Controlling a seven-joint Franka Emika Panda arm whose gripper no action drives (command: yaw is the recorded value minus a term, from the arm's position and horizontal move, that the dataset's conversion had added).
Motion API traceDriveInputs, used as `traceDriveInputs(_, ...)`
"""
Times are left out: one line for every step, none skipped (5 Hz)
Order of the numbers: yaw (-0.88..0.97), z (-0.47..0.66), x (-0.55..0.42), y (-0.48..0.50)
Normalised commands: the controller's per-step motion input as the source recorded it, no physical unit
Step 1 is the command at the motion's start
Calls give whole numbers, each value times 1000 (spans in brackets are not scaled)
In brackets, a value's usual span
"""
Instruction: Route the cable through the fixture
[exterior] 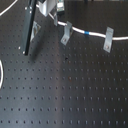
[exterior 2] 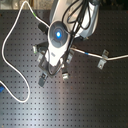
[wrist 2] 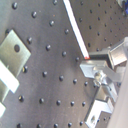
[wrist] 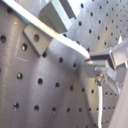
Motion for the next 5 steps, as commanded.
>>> traceDriveInputs(0,-1,80,-27)
traceDriveInputs(251,9,256,-74)
traceDriveInputs(240,72,184,-60)
traceDriveInputs(360,-515,167,-144)
traceDriveInputs(326,-646,-208,-216)
